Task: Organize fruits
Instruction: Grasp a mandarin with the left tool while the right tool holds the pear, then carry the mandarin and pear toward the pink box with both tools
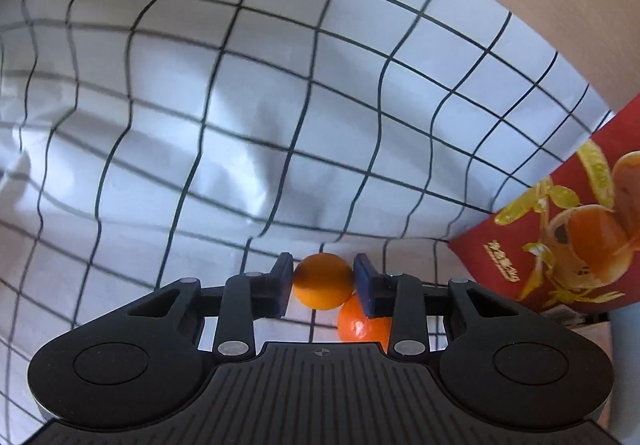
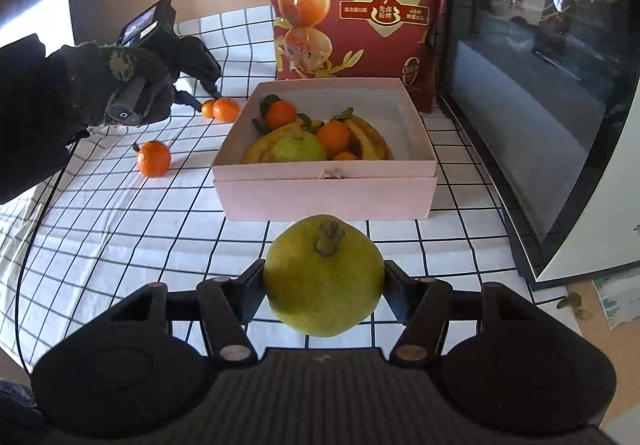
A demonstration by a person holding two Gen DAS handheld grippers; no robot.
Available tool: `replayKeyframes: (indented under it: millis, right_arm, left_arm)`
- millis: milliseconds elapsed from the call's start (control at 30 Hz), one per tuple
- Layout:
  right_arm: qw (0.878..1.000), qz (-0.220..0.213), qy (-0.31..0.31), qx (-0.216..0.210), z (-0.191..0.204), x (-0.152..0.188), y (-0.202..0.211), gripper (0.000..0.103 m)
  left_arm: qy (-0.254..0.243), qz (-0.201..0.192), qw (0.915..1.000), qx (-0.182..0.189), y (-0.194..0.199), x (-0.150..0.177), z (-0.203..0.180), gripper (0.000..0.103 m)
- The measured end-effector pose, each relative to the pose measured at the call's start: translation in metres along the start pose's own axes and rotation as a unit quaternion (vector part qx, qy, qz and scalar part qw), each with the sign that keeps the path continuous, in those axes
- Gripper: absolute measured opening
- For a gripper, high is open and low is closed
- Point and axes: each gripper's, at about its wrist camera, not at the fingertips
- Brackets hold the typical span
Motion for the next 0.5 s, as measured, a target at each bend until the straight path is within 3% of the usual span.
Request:
replayKeyframes:
  millis: [300, 500]
  right_arm:
    - [1.0, -0.001, 0.017, -0.021, 0.001, 0.0, 0.001, 0.061]
    - [0.998, 0.003, 0.042, -0.048, 0.008, -0.001, -0.008, 0.061]
  left_arm:
    - [-0.026, -0.025, 0.9971, 0.067, 0.052, 0.038, 0.025, 0.037]
    - [-0.074, -0.036, 0.9905, 0.11, 0.105, 0.093, 0.033, 0.037]
Point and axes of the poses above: each gripper's, at about its wrist camera, not at the fingertips, and y roughly against the way its jaws point, z to its left, x to its underside, and after that the axes turned 15 degrees about -x, right-handed
